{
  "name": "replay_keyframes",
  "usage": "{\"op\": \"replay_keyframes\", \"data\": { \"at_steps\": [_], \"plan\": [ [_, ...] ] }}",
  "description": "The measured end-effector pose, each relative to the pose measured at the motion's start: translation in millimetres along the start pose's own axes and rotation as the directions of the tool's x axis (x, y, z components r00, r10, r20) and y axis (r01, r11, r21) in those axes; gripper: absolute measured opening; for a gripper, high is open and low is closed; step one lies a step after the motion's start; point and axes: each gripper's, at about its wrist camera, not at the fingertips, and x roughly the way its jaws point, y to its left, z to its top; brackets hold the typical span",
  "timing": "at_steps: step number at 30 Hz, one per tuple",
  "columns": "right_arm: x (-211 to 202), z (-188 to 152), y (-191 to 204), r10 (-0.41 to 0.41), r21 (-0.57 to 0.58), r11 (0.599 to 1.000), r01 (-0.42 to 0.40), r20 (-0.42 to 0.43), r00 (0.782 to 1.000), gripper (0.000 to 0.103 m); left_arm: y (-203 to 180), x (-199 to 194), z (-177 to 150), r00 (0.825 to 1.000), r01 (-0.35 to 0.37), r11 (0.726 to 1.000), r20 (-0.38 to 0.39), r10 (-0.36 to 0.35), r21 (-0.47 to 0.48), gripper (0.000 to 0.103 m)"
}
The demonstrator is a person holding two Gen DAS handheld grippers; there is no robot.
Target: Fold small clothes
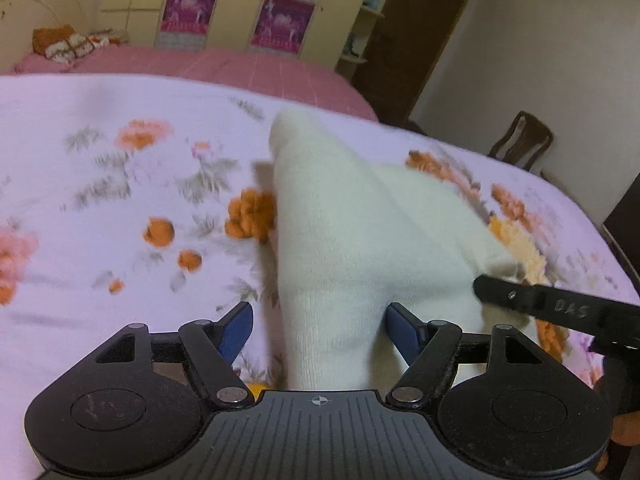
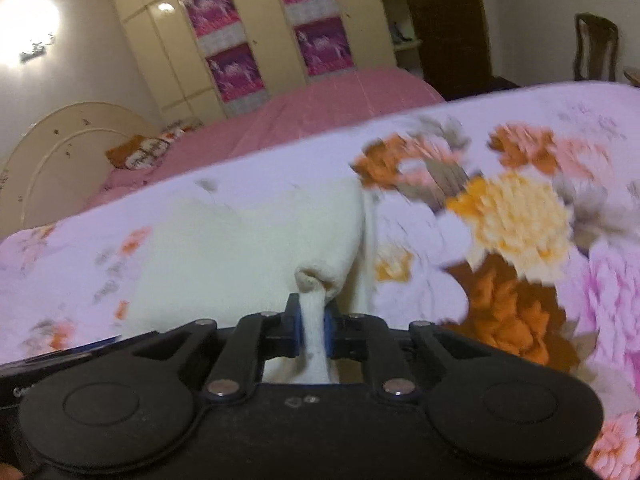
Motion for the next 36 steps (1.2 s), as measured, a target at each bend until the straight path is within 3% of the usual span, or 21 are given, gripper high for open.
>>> {"op": "replay_keyframes", "data": {
  "at_steps": [6,10,13,18,22,28,31,36],
  "plan": [
    [-17,-5,-6,-0.034,0.027,0.999,0.034,0.004,0.999,0.011,0,-12,0,1.000,0.009,1.000,-0.005,-0.009,0.006,0.073],
    [-30,-13,-17,0.022,0.089,0.996,-0.020,-0.024,0.999,0.008,0,-12,-7,1.000,0.003,1.000,-0.019,-0.003,0.019,0.073],
    [-41,-21,-19,0.057,0.106,0.993,-0.051,-0.053,0.997,0.020,-3,-14,-9,1.000,0.006,0.999,-0.028,-0.005,0.033,0.073],
    [-59,-45,-19,0.056,0.106,0.993,-0.046,-0.099,0.994,0.020,-5,-20,-11,0.999,0.003,0.999,-0.035,-0.001,0.048,0.073],
    [-73,-59,-18,0.040,0.094,0.995,-0.030,-0.107,0.993,0.028,-4,-26,-14,0.999,0.000,0.998,-0.037,0.003,0.062,0.073],
    [-82,-66,-3,0.010,0.046,0.999,-0.006,-0.081,0.997,0.023,-1,-32,-19,0.999,-0.012,0.998,-0.042,0.014,0.063,0.073],
    [-82,-63,0,0.038,0.045,0.998,-0.034,-0.089,0.995,0.020,1,-35,-20,0.999,-0.013,0.998,-0.043,0.016,0.062,0.073],
    [-76,-63,0,0.067,0.082,0.995,-0.059,-0.099,0.993,0.026,3,-38,-23,0.999,-0.017,0.998,-0.041,0.019,0.056,0.073]
  ]
}}
